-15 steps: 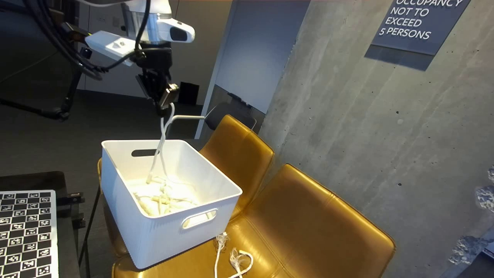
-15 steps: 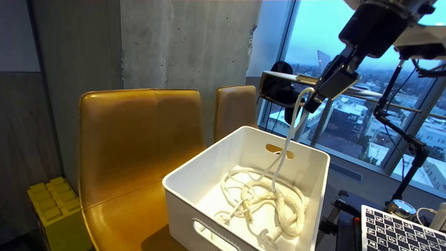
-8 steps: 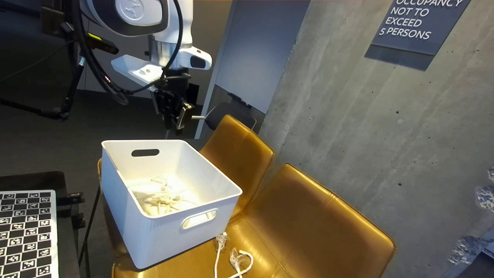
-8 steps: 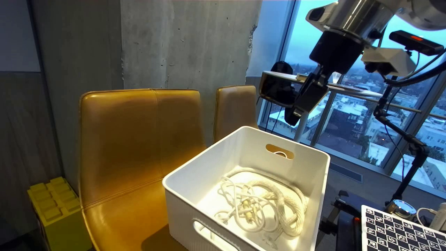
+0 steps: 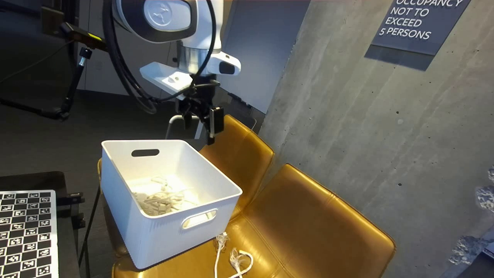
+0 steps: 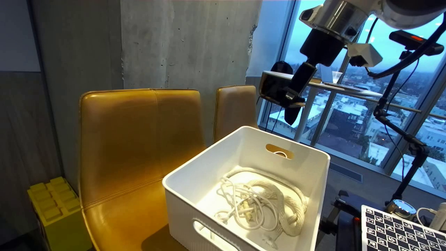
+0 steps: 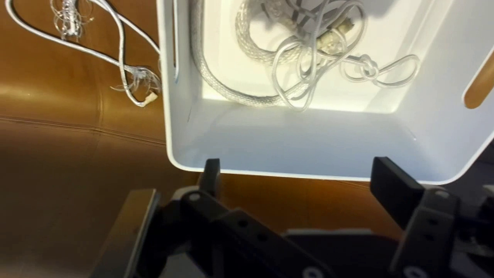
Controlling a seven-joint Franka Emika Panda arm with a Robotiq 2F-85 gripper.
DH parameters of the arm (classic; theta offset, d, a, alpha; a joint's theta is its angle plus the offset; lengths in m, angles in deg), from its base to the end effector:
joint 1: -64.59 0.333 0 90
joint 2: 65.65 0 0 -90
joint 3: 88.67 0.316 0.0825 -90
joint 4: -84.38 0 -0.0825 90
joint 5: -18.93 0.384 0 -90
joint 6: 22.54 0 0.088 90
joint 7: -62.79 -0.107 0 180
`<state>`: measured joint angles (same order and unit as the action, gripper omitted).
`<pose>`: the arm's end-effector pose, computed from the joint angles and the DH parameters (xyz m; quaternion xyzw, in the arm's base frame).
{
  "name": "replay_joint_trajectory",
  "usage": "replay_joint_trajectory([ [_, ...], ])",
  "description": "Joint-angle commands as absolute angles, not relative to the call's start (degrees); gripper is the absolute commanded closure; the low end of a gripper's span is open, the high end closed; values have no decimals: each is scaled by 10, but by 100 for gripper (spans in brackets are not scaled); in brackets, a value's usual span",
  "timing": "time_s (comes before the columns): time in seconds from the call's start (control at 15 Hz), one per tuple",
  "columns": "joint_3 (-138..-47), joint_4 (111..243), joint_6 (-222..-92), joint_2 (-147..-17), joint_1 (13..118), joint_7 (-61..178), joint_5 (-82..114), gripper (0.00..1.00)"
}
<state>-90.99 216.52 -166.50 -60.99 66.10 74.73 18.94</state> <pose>0.5262 -0.0076 0.4088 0.9850 0.0957 0.1426 0.0142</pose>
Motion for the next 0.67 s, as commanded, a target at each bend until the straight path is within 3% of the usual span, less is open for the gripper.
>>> replay_joint_trajectory([
  [0.0,-942,2135,-1658,-642,626,808,216,0],
  [0.6,-974,2067,-1672,-743,555,877,249,0],
])
